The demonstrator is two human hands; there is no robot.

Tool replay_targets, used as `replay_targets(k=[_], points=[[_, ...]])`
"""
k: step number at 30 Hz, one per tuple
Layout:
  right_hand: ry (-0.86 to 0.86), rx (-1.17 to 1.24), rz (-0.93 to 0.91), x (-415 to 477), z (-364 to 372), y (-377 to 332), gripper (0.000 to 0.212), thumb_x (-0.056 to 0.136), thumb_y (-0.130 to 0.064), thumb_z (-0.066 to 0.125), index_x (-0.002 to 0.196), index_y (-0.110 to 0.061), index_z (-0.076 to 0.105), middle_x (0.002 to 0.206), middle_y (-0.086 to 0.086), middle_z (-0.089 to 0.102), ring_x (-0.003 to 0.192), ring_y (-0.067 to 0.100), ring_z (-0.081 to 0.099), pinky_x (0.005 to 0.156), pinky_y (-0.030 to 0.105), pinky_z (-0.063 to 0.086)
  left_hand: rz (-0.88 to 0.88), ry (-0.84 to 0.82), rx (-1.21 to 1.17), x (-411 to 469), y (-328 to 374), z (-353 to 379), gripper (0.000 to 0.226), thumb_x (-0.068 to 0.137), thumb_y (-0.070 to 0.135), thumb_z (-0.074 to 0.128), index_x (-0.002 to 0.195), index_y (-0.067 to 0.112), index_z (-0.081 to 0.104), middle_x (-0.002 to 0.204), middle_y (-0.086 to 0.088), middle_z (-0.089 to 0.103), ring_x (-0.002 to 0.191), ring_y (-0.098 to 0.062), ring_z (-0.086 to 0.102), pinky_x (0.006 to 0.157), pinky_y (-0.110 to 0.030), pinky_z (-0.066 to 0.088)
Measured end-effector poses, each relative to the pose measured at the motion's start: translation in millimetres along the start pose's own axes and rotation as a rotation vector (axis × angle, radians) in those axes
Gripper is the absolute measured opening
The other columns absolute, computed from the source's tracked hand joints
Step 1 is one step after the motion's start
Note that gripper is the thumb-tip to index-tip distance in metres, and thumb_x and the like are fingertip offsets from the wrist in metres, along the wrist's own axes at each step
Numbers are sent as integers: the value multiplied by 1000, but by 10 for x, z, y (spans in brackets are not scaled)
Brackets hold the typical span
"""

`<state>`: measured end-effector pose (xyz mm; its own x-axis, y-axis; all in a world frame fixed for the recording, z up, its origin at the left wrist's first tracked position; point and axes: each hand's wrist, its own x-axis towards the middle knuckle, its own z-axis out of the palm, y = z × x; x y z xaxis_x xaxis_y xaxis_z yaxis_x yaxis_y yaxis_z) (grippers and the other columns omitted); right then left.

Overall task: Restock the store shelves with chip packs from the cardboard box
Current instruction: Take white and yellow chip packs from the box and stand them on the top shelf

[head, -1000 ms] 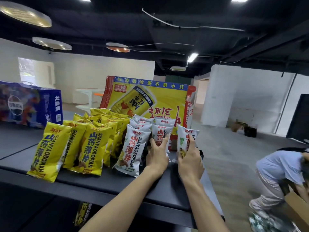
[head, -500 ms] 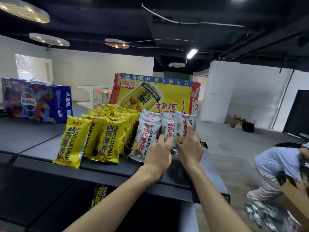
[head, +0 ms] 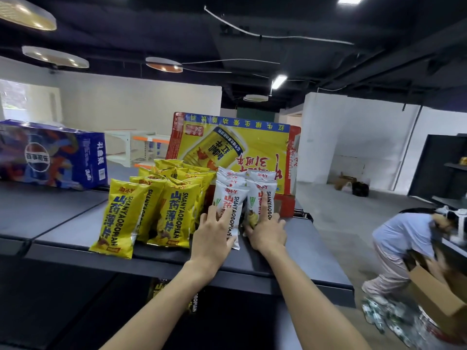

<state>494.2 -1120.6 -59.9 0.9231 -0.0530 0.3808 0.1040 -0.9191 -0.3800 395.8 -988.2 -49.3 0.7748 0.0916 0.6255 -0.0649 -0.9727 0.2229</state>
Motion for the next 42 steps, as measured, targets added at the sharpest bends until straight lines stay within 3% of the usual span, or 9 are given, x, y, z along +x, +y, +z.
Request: replay_targets(k=[6,8,11,15,19,22,29,34,42], points=[[-145,74,-36,-31,-95,53,107,87,-60,53,143,-38,-35,146,25,29,131,43,29,110,48,27,-50,-2,-26,-65,-48,62,72,86,42,67,148,31,31,120,-6,42,108,-24,52,79,-32,56],[-171,119,-36,-55,-151,87,104,86,-56,57,150,-38,-23,154,23,21,139,44,21,114,48,20,-48,-16,67,-61,-25,28,72,88,47,63,148,33,27,125,-6,42,111,-24,53,77,-34,55],[-153,186,-42,-156,-249,139,96,85,-41,65,155,-37,1,157,18,18,143,39,22,116,45,23,-49,-35,89,-49,-16,-16,72,88,48,63,147,33,25,129,-7,40,113,-24,53,77,-34,55],[-95,225,-87,-349,-351,140,83,83,-26,68,153,-30,24,151,10,30,137,28,35,112,35,31,-29,-65,31,-43,-41,-13,71,86,40,68,143,29,28,135,-10,36,116,-28,53,78,-35,55],[-45,167,-120,-522,-436,58,64,79,-21,71,139,-21,47,130,6,48,122,27,49,102,33,42,-2,-39,86,-37,-54,-1,65,81,30,74,135,29,37,128,-8,41,110,-27,55,64,-34,55],[-40,110,-110,-603,-485,16,63,80,-20,70,138,-19,48,132,6,50,120,27,51,101,36,45,43,-4,91,-22,-49,1,64,77,26,77,130,29,42,124,-8,43,111,-27,52,61,-33,54],[-54,38,-79,-773,-658,-31,66,82,-24,70,142,-20,41,135,7,51,122,28,50,102,40,45,79,6,78,-14,-43,-67,58,76,24,77,125,24,47,122,-10,45,110,-30,52,80,-37,53],[-28,56,-88,-900,-875,8,66,81,-23,72,139,-20,42,132,9,53,123,29,50,101,42,45,137,-28,108,-61,154,-226,51,83,18,66,129,24,45,130,-11,43,121,-33,45,92,-40,48],[23,30,-106,-1099,-1314,320,70,85,-26,69,146,-20,36,141,6,51,128,26,47,103,36,42,194,-93,91,-233,703,-470,40,86,14,61,123,20,49,117,-8,53,109,-28,56,80,-38,51]])
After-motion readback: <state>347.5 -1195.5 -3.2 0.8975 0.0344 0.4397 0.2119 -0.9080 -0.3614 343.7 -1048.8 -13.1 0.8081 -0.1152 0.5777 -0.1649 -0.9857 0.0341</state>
